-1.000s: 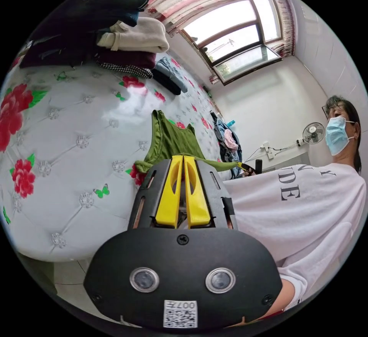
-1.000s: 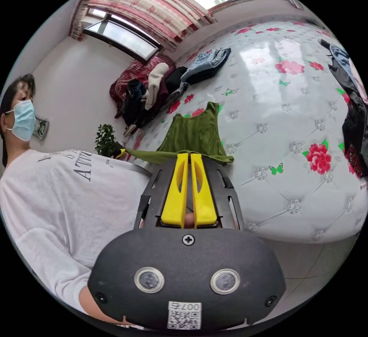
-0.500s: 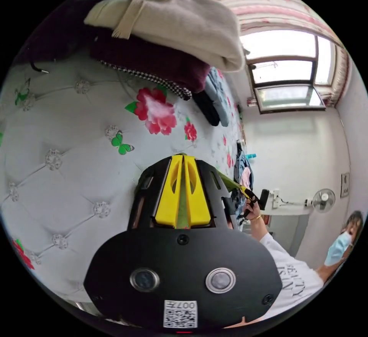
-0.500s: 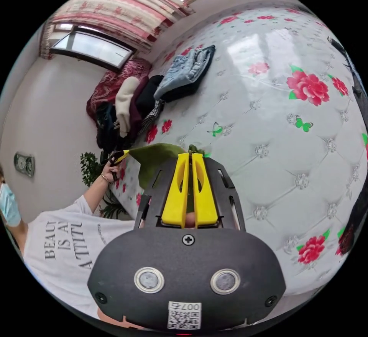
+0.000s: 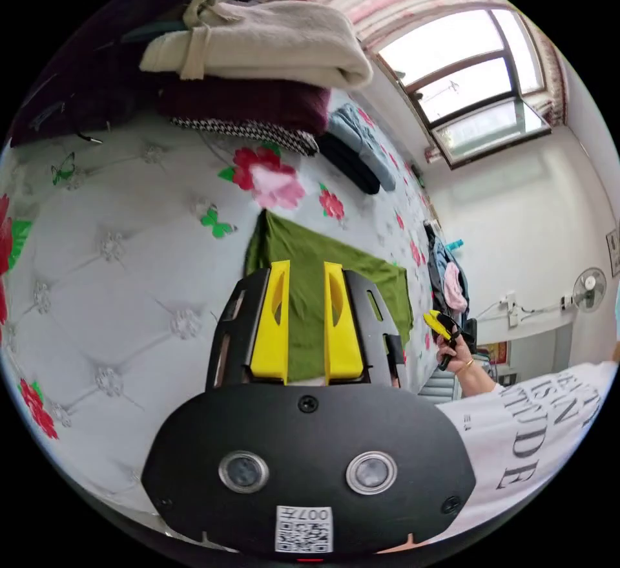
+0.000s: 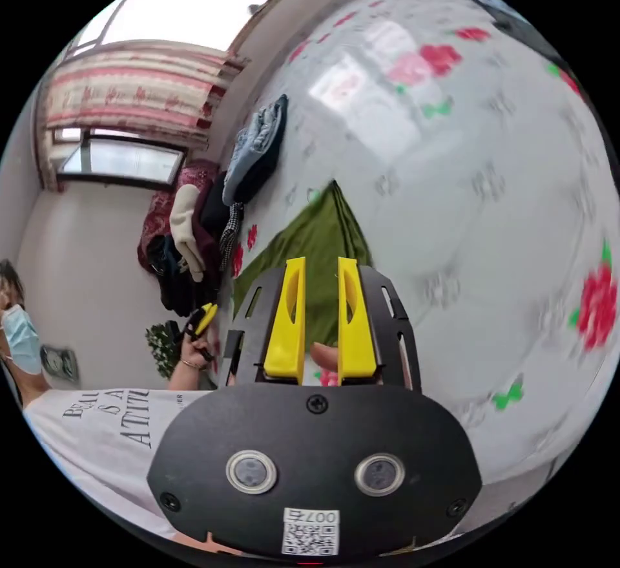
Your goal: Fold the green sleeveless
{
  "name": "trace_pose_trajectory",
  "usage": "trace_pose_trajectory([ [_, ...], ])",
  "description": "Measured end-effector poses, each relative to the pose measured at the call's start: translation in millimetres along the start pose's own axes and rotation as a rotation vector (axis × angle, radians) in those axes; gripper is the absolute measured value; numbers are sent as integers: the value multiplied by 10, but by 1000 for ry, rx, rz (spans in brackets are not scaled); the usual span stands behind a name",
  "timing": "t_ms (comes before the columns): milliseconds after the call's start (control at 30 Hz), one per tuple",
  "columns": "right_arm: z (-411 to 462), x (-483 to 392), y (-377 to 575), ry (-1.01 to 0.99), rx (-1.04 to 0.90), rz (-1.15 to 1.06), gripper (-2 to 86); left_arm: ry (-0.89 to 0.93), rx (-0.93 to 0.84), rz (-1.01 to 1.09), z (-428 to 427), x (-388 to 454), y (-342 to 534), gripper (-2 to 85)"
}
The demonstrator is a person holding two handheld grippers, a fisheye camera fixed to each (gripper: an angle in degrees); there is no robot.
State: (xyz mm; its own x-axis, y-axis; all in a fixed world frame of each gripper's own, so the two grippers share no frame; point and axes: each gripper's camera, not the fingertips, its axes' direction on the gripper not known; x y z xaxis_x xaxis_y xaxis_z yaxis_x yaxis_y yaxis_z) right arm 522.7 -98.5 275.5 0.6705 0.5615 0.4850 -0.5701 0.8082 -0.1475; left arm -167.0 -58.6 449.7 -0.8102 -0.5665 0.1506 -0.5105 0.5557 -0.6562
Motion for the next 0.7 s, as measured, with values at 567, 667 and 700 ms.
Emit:
trace_pose_trajectory([
  [567, 608, 495, 247, -376, 309, 298, 50, 19, -185, 227, 1232, 920, 376, 81],
  [667, 642, 473, 195, -355, 275, 300, 27, -25, -201, 229, 1353, 920, 393, 78],
  [700, 637, 445, 188, -343, 268, 293, 20, -35, -198, 228, 1369, 914, 401, 78],
])
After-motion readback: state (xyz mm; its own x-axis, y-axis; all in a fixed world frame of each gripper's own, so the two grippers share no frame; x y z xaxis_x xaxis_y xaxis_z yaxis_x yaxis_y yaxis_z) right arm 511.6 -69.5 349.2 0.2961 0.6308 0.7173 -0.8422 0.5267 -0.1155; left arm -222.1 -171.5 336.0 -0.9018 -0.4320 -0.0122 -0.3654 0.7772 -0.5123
